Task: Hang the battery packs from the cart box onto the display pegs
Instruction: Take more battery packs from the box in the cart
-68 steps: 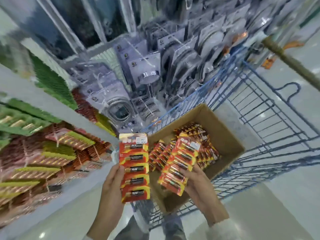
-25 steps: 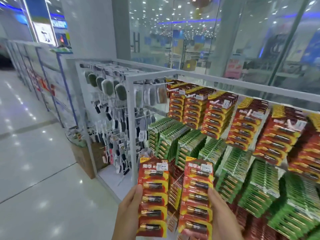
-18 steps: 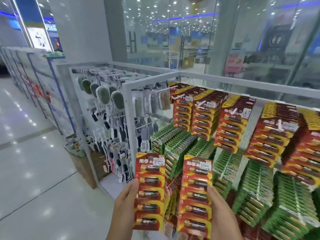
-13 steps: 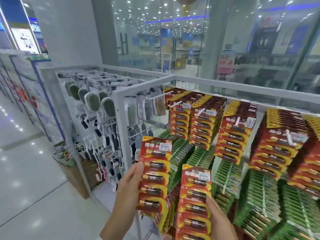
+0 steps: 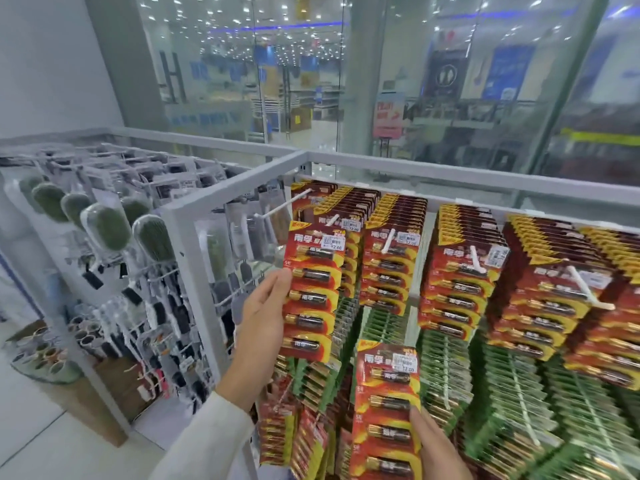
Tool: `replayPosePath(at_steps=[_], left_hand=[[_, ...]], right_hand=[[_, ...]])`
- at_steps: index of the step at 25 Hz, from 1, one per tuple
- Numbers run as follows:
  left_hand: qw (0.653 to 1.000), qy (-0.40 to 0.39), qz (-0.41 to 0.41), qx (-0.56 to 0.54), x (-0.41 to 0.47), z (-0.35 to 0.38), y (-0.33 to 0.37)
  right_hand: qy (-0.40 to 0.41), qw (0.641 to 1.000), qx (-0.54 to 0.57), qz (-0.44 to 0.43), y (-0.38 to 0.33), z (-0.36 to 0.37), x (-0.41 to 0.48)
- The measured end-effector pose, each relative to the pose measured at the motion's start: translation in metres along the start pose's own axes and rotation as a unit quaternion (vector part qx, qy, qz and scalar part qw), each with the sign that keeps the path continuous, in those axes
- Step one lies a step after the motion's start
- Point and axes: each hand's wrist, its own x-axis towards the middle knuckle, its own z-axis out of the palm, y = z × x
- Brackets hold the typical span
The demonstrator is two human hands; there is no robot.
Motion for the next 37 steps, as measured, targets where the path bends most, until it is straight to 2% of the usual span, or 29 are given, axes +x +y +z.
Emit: replayPosePath(at_steps=[1, 3, 5, 9, 11, 16, 19, 26, 31, 37], left_hand=[[1.000, -0.004, -0.001, 0.000, 0.004, -0.001, -0.003], [1.000, -0.014, 0.000, 0.005, 0.011, -0.003, -0.008], [1.000, -0.019, -0.005, 0.013, 0.020, 0.000, -0.010], [0.999, -0.031, -0.001, 0.033, 0.044, 0.015, -0.015], [0.998, -0.041, 0.009, 0.045, 0.055, 0.024, -0.017], [0.997, -0.054, 0.021, 0.059, 0.072, 0.031, -0.029], [0.996, -0.058, 0.023, 0.063, 0.073, 0.031, -0.033], [0.996, -0.031, 0.048, 0.069, 0.083, 0.023, -0.043], [0.994, -0.023, 0.063, 0.081, 0.084, 0.018, -0.049], [0.994, -0.010, 0.072, 0.083, 0.086, 0.011, -0.052]], right_hand=[[-0.048, 0.999, 0.018, -0.009, -0.001, -0.003, 0.002], [-0.019, 0.999, -0.019, -0.035, -0.004, 0.013, -0.012], [-0.033, 0.998, 0.016, -0.042, -0.012, 0.031, -0.024], [0.011, 0.994, -0.007, -0.108, -0.018, 0.027, -0.026], [0.027, 0.985, -0.024, -0.167, -0.027, 0.024, -0.034], [-0.004, 0.961, -0.042, -0.274, -0.069, 0.021, -0.057], [0.023, 0.948, -0.035, -0.314, -0.077, 0.027, -0.066], [0.061, 0.936, -0.037, -0.345, -0.078, 0.021, -0.067], [0.072, 0.934, -0.080, -0.340, -0.088, 0.032, -0.057], [0.142, 0.899, -0.134, -0.393, -0.106, 0.043, -0.025]])
